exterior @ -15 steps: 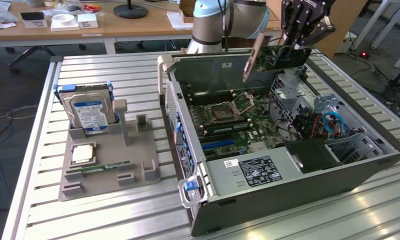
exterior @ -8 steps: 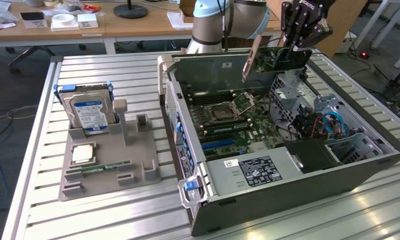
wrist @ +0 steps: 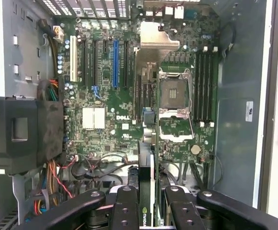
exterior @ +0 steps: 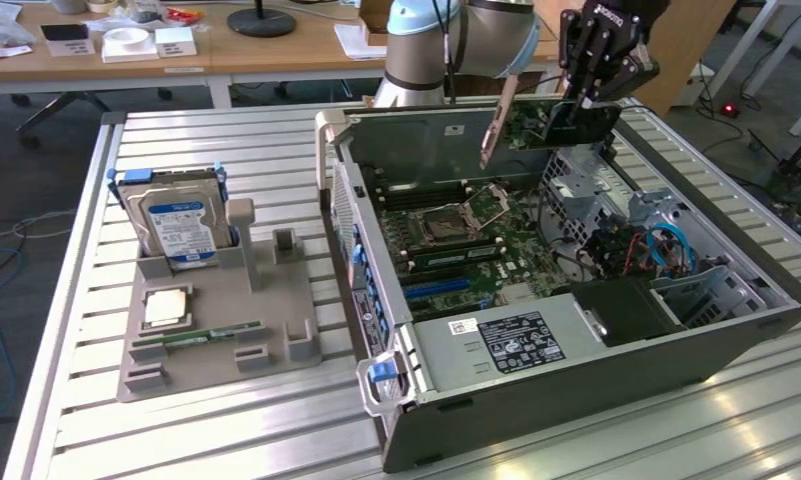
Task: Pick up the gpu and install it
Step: 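Insert the gpu into the slot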
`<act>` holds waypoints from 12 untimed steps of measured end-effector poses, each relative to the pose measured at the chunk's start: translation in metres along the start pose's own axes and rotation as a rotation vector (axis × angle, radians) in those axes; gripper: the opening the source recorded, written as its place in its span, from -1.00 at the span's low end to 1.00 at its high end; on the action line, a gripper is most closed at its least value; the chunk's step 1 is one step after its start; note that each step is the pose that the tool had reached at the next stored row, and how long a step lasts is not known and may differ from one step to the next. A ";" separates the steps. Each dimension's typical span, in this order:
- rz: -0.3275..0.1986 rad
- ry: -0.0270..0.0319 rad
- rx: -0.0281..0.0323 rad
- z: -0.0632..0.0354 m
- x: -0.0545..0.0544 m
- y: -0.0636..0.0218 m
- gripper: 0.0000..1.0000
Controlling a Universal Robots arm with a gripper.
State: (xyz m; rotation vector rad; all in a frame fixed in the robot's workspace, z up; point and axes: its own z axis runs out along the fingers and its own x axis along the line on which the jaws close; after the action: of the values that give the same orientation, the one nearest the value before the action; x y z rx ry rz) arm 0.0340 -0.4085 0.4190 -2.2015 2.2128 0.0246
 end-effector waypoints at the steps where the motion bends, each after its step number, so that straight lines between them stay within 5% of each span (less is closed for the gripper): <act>1: 0.000 0.0000 0.0003 0.0009 0.000 0.0011 -0.48; 12: 0.003 -0.0001 0.0012 0.0117 0.006 0.0117 -0.48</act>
State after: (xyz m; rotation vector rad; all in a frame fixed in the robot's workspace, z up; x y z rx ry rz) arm 0.0224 -0.4141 0.4071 -2.1971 2.2159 0.0235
